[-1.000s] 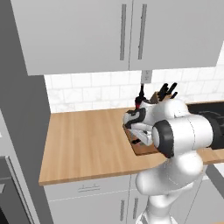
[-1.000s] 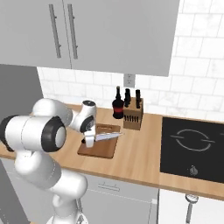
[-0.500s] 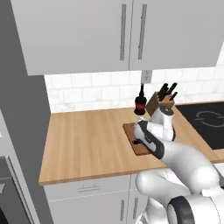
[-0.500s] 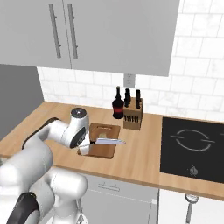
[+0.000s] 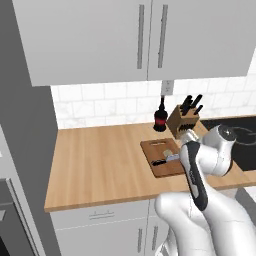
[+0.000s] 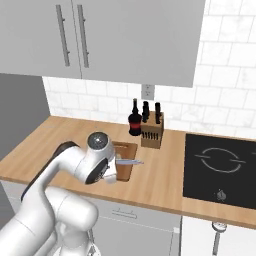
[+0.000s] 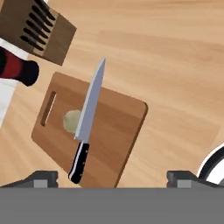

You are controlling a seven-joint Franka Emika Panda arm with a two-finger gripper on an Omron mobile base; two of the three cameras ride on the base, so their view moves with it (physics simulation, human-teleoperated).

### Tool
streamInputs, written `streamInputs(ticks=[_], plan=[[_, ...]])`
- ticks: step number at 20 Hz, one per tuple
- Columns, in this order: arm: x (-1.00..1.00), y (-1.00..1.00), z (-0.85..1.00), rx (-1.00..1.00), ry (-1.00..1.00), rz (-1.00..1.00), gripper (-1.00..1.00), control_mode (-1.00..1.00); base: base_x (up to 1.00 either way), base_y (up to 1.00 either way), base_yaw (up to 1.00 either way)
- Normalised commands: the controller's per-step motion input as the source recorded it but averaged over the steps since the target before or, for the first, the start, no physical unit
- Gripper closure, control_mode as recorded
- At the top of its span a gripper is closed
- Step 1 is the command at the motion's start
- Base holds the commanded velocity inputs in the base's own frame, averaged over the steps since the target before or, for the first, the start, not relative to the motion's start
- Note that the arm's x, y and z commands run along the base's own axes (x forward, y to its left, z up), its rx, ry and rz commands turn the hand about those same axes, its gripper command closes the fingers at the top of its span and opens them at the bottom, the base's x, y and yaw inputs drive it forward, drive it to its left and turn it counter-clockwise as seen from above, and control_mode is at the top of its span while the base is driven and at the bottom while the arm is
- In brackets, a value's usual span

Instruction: Place the appropriate cutting tool for cutting the garlic skin on the cutting board.

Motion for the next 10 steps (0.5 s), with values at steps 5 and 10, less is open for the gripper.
streamInputs(ticks=[5, 10], plan=[[-0.23, -0.97, 0.49, 0.03, -0.06, 0.0, -1.0, -1.0, 0.0, 0.0, 0.0], [-0.24, -0.72, 0.28, 0.02, -0.13, 0.0, -1.0, -1.0, 0.0, 0.0, 0.0]])
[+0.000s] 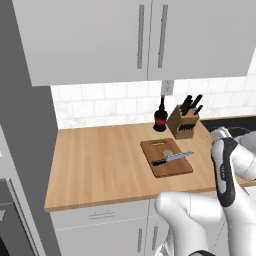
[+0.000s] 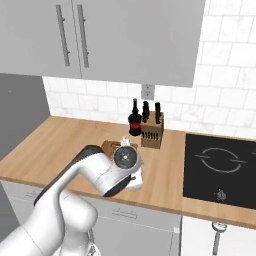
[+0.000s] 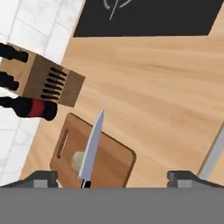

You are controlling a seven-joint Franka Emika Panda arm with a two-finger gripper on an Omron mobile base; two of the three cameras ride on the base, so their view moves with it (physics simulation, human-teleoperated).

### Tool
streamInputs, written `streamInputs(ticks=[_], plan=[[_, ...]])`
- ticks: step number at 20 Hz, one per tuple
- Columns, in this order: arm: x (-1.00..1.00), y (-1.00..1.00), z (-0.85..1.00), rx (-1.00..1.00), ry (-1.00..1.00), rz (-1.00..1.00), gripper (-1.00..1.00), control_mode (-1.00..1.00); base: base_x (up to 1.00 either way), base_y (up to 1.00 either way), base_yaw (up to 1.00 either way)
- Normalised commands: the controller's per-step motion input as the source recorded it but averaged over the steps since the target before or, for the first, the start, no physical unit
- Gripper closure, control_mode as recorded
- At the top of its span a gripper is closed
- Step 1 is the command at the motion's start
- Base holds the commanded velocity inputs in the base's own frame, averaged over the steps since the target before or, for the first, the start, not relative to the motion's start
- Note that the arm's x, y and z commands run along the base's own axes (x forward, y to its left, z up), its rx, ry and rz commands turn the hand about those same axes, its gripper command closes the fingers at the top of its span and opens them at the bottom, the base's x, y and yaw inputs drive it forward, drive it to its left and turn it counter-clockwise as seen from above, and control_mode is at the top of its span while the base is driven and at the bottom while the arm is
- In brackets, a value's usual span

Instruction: Place the appropriate cutting tool for cutting the garlic skin on the cutting board.

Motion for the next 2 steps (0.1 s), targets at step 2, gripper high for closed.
streamInputs(ticks=[2], plan=[[-0.14, -0.51, 0.05, 0.04, -0.12, 0.0, -1.0, -1.0, 0.0, 0.0, 0.0]])
